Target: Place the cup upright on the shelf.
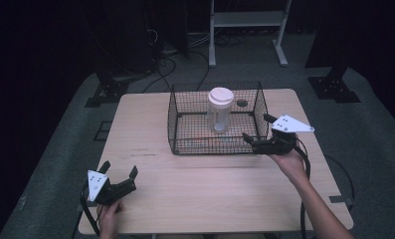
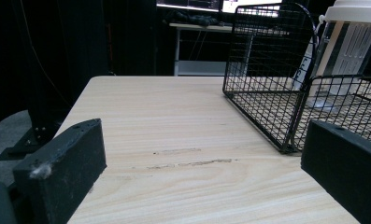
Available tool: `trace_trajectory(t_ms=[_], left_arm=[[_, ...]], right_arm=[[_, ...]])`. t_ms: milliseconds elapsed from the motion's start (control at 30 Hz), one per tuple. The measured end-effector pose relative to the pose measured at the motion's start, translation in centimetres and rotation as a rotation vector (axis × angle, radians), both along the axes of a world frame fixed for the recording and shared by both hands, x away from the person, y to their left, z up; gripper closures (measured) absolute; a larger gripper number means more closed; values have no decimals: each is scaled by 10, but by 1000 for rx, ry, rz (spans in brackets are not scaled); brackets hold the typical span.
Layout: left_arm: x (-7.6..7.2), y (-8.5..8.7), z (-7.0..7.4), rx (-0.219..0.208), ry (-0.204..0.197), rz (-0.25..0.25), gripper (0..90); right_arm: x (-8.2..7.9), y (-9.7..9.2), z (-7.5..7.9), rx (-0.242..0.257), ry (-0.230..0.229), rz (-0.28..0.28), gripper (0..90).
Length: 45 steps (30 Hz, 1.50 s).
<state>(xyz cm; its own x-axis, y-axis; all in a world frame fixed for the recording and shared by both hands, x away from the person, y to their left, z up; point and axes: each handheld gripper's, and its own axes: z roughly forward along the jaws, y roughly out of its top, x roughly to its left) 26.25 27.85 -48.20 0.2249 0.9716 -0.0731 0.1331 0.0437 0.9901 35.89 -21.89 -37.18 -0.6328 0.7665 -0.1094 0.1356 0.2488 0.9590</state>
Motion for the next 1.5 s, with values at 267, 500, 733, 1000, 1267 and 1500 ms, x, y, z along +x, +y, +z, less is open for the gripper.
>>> trace_trajectory(t_ms=[267, 500, 733, 1000, 1267, 1500], left_arm=[[0, 0, 0, 1, -2, -2, 0], [0, 0, 0, 3, -1, -2, 0], [0, 0, 0, 4, -1, -2, 0], [0, 0, 0, 5, -1, -1, 0], [0, 0, 0, 5, -2, -1, 0], [-1, 0, 0, 5, -2, 0, 0]], right_arm=[[-10, -6, -6, -3, 6, 2, 27], [-16, -9, -10, -5, 5, -1, 26], [-22, -16, -17, -12, 5, -13, 26], [-29, -26, -23, -2, 9, -31, 26], [-37, -32, -28, 2, 10, -39, 26], [-44, -40, -35, 10, 17, -52, 26]])
